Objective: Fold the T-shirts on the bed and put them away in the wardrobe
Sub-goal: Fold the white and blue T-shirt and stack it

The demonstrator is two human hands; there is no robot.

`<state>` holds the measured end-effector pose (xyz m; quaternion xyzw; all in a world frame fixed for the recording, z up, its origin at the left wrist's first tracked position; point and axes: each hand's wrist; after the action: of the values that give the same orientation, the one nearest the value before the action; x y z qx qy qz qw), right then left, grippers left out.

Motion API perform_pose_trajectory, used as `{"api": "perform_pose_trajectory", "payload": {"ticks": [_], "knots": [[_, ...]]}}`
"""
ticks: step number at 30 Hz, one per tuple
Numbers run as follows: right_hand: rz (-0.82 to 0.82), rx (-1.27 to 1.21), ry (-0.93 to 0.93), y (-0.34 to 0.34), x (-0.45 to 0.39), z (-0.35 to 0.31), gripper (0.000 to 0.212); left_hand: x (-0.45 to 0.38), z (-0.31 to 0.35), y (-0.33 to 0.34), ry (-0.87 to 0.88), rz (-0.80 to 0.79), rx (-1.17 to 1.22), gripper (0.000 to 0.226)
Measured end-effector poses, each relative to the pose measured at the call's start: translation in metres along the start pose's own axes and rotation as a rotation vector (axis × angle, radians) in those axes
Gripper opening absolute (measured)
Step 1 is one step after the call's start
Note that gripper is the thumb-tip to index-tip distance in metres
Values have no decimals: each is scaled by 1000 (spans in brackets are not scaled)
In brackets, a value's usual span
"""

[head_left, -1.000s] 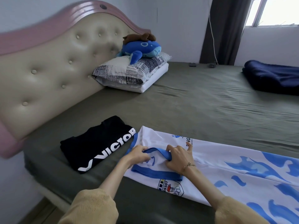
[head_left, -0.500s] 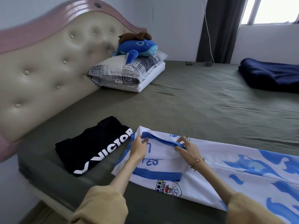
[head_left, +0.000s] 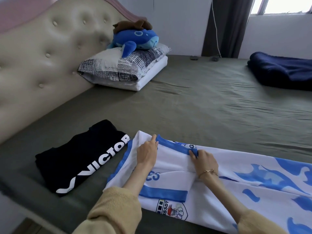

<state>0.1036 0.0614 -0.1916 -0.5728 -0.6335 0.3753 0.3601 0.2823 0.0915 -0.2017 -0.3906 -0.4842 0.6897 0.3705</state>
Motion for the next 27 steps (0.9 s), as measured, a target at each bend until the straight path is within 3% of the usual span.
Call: {"api": "perform_pose_trajectory", "payload": {"ticks": [3, 8, 11, 12, 14, 16, 17, 21, 25, 27], "knots": [[17, 203, -30, 1, 2, -3, 34, 1, 3, 6, 0, 8, -123, 38], [167, 206, -70, 10, -2, 2, 34, 5, -2, 10, -29, 183, -224, 32], [303, 123, -335, 17, 0, 0, 28, 9, -1, 18, 93, 260, -161, 34], [231, 163, -413, 17, 2, -1, 42, 13, 1, 18, 160, 210, -101, 37], [-13, 232, -514, 22, 4, -1, 89, 19, 6, 17, 253, 35, -43, 58], [-237, 256, -467, 25, 4, 2, 124, 24, 10, 18, 279, -187, -18, 62], [-291, 283, -431, 24, 6, 3, 123, 25, 10, 17, 251, -261, -27, 55], [-289, 279, -372, 11, 6, 12, 62, 29, 17, 9, 187, -296, -73, 53], [-269, 286, -311, -8, 6, 45, 59, 41, 43, 7, 239, -294, -2, 60], [-263, 307, -269, -16, 6, 67, 59, 53, 65, 10, 289, -285, 52, 95]]}}
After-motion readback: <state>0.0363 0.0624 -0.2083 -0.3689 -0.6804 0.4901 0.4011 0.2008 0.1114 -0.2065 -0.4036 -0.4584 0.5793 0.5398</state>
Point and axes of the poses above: each hand's wrist, its own x-axis away from the middle knuckle, its own y-axis out of the palm, z = x × y, and after that the axes turned 1 degree about -x, right-handed
